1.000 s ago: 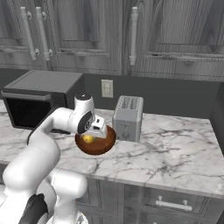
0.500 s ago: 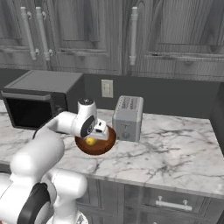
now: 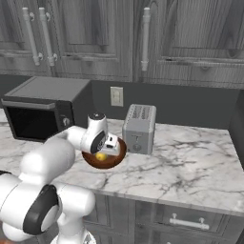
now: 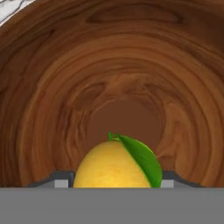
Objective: Take the lemon wedge, broccoli, and lemon from the freezer and place them in the bowl on the counter.
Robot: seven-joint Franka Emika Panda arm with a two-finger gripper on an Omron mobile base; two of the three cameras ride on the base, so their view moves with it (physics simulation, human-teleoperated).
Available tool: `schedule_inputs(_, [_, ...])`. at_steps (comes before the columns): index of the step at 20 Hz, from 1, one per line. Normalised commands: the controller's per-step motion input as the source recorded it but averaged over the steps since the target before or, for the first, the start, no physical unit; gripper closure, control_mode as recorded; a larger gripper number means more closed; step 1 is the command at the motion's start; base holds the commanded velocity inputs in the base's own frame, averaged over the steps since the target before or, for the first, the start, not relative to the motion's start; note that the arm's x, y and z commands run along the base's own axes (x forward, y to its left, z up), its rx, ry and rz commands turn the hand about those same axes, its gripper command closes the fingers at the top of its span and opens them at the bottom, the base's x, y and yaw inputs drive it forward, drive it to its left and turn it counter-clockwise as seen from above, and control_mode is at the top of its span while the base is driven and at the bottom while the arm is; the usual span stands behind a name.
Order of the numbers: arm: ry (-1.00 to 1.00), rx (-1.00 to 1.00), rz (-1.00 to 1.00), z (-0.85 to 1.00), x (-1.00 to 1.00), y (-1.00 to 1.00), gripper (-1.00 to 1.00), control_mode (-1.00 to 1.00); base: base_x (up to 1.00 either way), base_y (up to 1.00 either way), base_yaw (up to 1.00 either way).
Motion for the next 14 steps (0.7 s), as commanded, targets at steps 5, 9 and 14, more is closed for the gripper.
schedule_inputs(5, [0.0, 0.0, 0.0, -0.07, 0.19, 0.0, -1.0, -1.0, 0.0, 0.0, 0.0])
schedule_inputs(9, [0.0, 0.0, 0.0, 0.0, 0.04, 0.0, -1.0, -1.0, 0.0, 0.0, 0.0])
schedule_inputs(14, [0.0, 0.0, 0.0, 0.16, -0.02, 0.0, -1.0, -1.0, 0.0, 0.0, 0.0])
